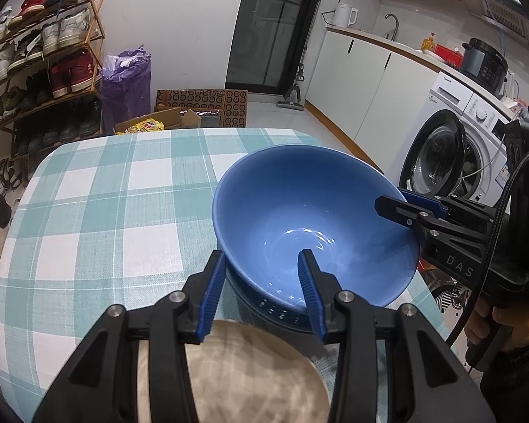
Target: Organize plates and bowls
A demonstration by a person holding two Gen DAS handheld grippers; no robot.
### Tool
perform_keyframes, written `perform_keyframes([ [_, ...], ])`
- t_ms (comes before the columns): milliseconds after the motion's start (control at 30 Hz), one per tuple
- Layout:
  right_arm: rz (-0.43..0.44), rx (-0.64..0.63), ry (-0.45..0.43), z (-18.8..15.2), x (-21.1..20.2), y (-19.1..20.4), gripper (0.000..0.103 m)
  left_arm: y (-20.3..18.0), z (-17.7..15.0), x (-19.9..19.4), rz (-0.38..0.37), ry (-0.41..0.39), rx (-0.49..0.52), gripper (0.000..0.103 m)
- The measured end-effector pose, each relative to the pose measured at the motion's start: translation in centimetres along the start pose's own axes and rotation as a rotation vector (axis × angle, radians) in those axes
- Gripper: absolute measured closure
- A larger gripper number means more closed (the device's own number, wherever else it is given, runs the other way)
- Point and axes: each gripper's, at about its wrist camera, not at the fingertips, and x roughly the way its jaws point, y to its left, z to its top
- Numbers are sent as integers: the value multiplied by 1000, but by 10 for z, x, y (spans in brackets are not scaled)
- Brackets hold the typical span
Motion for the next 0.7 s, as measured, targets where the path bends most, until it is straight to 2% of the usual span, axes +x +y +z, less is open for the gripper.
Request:
perform_keyframes([
  [700,-42,-36,21,-14,15,4,77,-1,-7,16,24,28,24,62],
])
